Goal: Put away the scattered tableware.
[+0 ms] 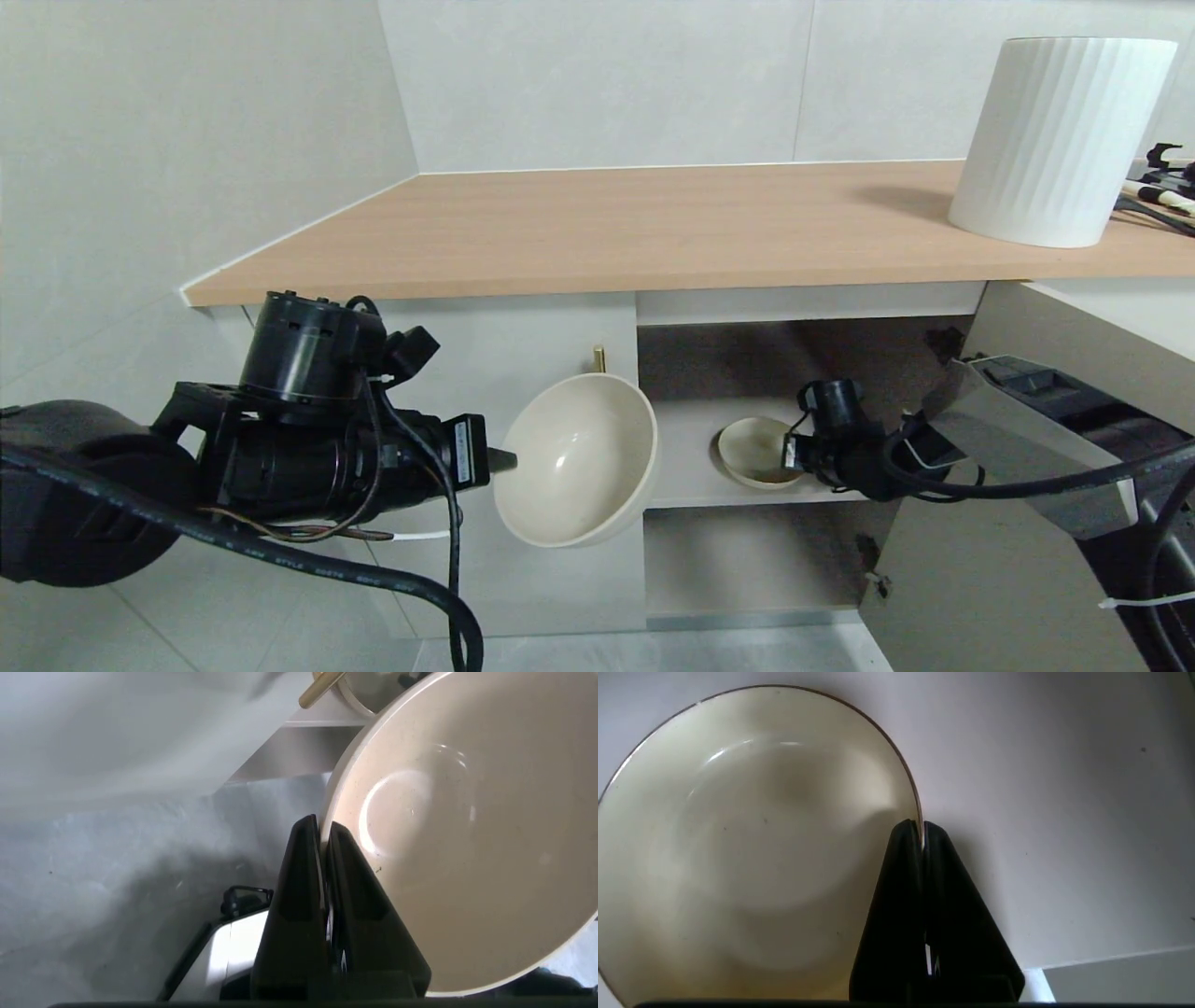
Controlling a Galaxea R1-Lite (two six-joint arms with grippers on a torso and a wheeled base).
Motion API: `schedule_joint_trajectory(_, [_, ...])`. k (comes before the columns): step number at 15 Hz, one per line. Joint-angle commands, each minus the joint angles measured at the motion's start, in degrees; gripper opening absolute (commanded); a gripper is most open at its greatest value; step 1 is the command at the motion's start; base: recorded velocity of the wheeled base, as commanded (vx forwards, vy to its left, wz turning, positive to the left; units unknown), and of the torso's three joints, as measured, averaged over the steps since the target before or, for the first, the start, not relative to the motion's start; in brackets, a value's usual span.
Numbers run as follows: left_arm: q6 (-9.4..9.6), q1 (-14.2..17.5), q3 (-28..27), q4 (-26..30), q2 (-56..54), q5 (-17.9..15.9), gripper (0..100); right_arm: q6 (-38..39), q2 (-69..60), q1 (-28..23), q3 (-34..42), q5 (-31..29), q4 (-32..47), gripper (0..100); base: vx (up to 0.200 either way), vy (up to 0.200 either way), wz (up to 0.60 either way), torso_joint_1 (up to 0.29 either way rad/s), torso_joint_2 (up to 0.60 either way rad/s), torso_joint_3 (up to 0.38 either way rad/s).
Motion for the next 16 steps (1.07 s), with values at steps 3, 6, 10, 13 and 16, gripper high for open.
schedule_joint_trajectory(3, [-0.01, -0.22, 0.14, -0.04, 0.65, -0.01, 0, 0.58, 0.77, -0.14, -1.39, -0.10, 0.10, 0, 0.000, 0.000, 0.00, 0.000, 0.00, 0.000])
schedule_joint_trajectory(6, [-0.01, -0.58, 0.23, -0.04, 1.17, -0.01, 0, 0.67, 0.86, -0.14, -1.47, -0.10, 0.10, 100, 0.000, 0.000, 0.00, 0.000, 0.00, 0.000])
schedule_joint_trajectory(10, [-0.01, -0.58, 0.32, -0.04, 1.17, -0.01, 0, 1.63, 0.69, -0.14, -1.56, -0.10, 0.01, 100, 0.000, 0.000, 0.00, 0.000, 0.00, 0.000])
schedule_joint_trajectory(13, [-0.01, -0.66, 0.32, -0.04, 1.17, -0.01, 0, 1.90, 0.33, -0.14, -1.39, -0.10, 0.01, 100, 0.000, 0.000, 0.00, 0.000, 0.00, 0.000])
schedule_joint_trajectory(16, [0.08, -1.45, 0.32, -0.12, 2.84, 0.17, 0, 1.90, -2.83, 0.38, 2.48, -0.01, 0.01, 100, 0.000, 0.000, 0.00, 0.000, 0.00, 0.000])
